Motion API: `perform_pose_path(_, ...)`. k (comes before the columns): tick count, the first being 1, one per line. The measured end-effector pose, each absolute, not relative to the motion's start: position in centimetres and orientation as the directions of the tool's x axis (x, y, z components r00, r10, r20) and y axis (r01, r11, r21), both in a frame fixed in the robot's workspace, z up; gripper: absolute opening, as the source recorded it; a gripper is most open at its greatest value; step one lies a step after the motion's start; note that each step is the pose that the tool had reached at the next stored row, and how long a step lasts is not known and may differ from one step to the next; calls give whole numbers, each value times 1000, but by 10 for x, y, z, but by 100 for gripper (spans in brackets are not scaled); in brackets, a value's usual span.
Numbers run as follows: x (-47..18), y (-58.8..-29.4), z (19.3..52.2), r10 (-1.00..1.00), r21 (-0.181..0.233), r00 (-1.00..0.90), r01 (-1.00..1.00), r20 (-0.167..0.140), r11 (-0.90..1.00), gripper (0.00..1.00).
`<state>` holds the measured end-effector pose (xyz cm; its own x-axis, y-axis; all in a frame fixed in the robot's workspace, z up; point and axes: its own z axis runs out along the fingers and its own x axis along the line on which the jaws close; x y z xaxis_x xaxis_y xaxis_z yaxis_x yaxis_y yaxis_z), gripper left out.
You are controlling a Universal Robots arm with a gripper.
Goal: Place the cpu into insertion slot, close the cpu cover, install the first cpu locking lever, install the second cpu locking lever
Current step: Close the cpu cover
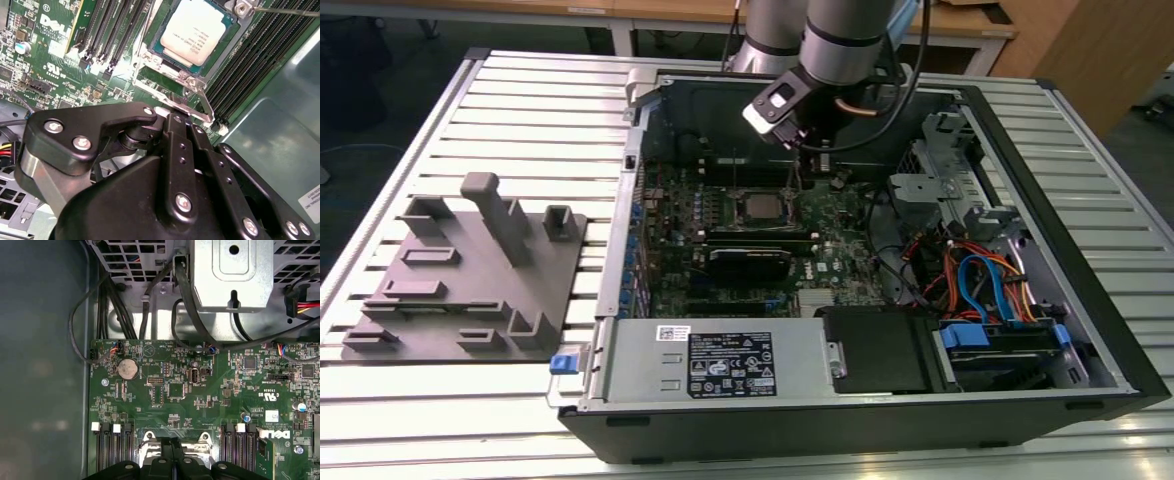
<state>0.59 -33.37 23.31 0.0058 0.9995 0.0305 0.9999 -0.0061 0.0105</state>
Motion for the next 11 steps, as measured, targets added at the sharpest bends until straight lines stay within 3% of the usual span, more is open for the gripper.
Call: perform_pose_path(11,-1,-334,233,1000,10,6,1000,31,-6,10)
